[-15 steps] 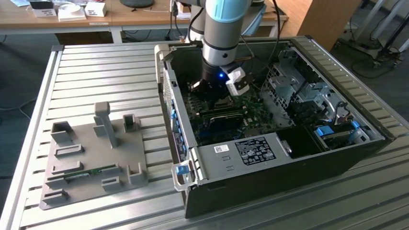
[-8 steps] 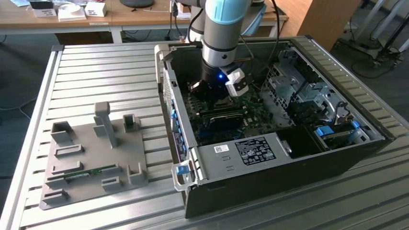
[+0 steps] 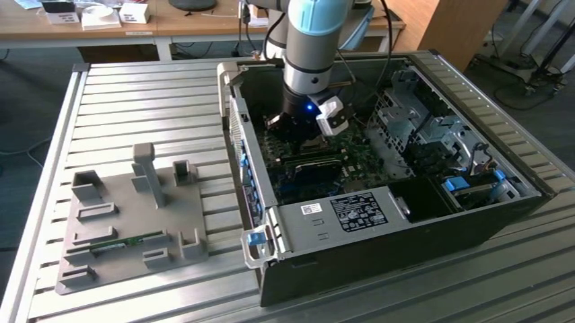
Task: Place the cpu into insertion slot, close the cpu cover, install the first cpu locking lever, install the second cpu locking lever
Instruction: 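Install the second cpu locking lever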
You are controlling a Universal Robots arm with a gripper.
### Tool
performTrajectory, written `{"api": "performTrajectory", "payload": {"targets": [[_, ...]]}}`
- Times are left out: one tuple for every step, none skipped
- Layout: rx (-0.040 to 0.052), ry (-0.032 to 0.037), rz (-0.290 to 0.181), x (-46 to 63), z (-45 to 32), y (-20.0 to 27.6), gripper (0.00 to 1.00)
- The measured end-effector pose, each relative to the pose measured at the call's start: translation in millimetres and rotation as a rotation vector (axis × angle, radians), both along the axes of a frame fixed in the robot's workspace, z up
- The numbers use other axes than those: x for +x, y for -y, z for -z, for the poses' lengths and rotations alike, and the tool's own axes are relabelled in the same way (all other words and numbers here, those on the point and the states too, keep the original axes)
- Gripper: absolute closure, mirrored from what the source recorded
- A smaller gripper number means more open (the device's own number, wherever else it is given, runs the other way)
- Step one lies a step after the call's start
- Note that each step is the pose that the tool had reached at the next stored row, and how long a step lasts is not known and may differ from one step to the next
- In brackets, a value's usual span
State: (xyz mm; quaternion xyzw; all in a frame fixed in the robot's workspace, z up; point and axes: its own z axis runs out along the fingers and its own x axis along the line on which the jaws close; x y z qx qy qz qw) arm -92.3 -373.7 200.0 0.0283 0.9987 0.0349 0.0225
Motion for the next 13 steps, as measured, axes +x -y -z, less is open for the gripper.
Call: {"api": "performTrajectory", "payload": {"targets": [[0.0011,0.0000,0.000,-0.1,0.3,0.0,0.89],[0.0025,0.0001,0.000,-0.5,0.7,-0.1,0.89],[0.0037,0.0002,0.000,-0.9,1.1,-0.1,0.89],[0.0048,0.0003,0.000,-1.3,1.4,-0.1,0.89],[0.0058,0.0003,0.000,-1.9,1.7,-0.1,0.89],[0.0064,0.0003,0.000,-2.2,2.0,-0.1,0.89],[0.0066,0.0002,0.000,-2.4,2.0,-0.1,0.89],[0.0066,0.0001,0.000,-2.4,2.0,-0.1,0.89],[0.0066,0.0001,0.000,-2.4,2.0,-0.1,0.89],[0.0067,0.0002,0.000,-2.5,2.1,-0.1,0.89],[0.0071,0.0003,0.000,-2.6,2.3,-0.1,0.89],[0.0075,0.0003,0.000,-2.8,2.4,-0.1,0.89],[0.0078,0.0001,0.000,-2.8,2.4,-0.1,0.89]]}}
